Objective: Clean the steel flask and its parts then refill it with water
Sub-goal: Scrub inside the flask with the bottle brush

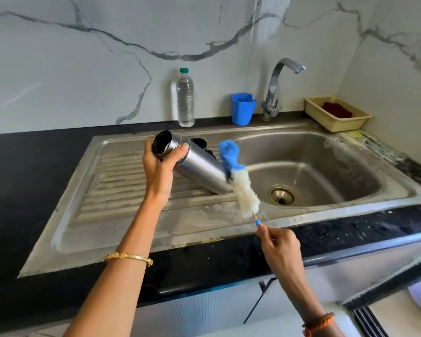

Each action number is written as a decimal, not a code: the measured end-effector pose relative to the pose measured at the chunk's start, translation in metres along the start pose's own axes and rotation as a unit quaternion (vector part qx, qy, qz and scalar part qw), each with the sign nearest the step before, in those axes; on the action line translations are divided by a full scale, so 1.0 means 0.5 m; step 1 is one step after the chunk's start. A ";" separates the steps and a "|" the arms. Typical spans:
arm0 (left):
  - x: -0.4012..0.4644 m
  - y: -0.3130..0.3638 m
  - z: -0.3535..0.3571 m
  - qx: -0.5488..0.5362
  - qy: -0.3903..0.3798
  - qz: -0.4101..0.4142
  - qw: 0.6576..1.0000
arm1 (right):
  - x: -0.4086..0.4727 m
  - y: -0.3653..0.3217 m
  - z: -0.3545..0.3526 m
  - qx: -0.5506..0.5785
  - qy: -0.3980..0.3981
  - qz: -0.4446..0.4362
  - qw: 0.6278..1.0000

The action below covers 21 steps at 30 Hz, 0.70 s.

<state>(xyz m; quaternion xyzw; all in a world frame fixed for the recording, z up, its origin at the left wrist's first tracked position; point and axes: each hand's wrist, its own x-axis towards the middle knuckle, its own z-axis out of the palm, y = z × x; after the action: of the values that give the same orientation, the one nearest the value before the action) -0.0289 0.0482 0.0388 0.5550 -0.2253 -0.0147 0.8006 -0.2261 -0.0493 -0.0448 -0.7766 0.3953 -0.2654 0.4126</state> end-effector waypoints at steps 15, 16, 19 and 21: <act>0.015 0.000 0.053 0.003 0.085 -0.027 0.996 | -0.004 -0.008 -0.001 -0.010 -0.001 -0.007 1.000; 0.017 0.003 0.053 0.005 0.087 -0.029 0.996 | -0.011 -0.022 -0.004 -0.004 -0.004 -0.036 0.999; 0.024 0.002 0.049 -0.025 0.083 -0.053 0.995 | -0.034 -0.061 -0.005 0.056 -0.011 -0.108 0.993; 0.026 -0.003 0.047 -0.039 0.069 -0.080 0.994 | -0.029 -0.060 0.002 0.051 -0.014 -0.120 0.991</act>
<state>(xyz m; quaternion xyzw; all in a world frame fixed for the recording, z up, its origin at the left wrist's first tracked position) -0.0254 0.0233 0.0485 0.5390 -0.1233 -0.0496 0.8317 -0.2214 -0.0262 -0.0212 -0.8001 0.2791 -0.3216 0.4224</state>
